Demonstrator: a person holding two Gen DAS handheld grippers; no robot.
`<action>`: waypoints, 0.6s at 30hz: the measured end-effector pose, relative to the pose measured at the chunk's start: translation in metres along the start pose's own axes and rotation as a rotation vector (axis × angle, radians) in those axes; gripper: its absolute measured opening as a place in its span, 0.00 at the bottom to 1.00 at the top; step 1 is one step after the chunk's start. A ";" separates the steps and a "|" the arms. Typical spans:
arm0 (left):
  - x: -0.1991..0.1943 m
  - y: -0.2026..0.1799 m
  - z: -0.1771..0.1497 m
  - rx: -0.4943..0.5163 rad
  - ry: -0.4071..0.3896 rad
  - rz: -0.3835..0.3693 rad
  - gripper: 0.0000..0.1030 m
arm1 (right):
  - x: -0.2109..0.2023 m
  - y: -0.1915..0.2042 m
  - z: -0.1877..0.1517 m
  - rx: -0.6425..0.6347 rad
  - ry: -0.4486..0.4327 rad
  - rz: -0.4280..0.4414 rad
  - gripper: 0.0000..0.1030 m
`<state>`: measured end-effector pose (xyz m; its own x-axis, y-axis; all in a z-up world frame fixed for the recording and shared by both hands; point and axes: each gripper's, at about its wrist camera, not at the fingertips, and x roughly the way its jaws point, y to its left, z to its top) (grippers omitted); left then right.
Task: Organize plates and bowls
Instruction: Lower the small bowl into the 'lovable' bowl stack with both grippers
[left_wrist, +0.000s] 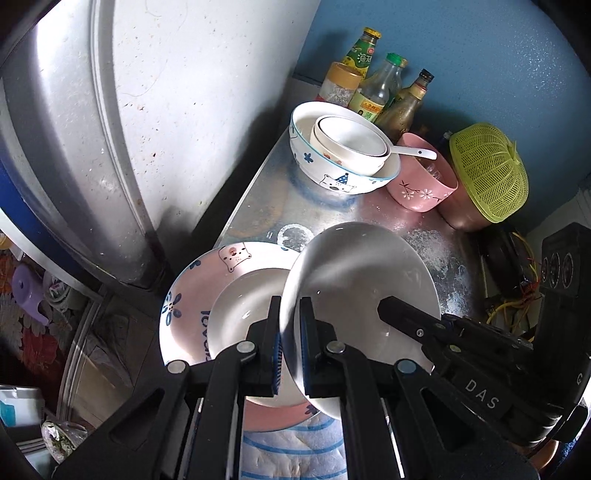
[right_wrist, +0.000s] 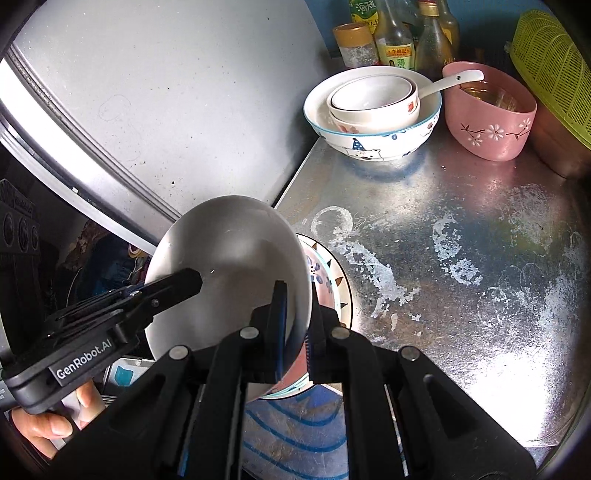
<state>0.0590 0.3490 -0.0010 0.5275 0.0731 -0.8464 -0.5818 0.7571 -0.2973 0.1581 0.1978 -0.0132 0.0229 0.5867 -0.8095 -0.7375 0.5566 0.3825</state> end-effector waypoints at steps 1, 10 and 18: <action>0.001 0.004 -0.001 -0.007 0.003 0.005 0.06 | 0.004 0.003 0.000 -0.008 0.008 0.001 0.09; 0.011 0.029 -0.009 -0.034 0.030 0.028 0.06 | 0.031 0.020 -0.003 -0.051 0.065 -0.004 0.09; 0.018 0.037 -0.010 -0.030 0.047 0.034 0.06 | 0.042 0.023 -0.003 -0.057 0.090 -0.010 0.09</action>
<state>0.0412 0.3716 -0.0319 0.4777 0.0677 -0.8759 -0.6176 0.7350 -0.2800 0.1395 0.2332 -0.0394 -0.0282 0.5242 -0.8511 -0.7750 0.5263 0.3498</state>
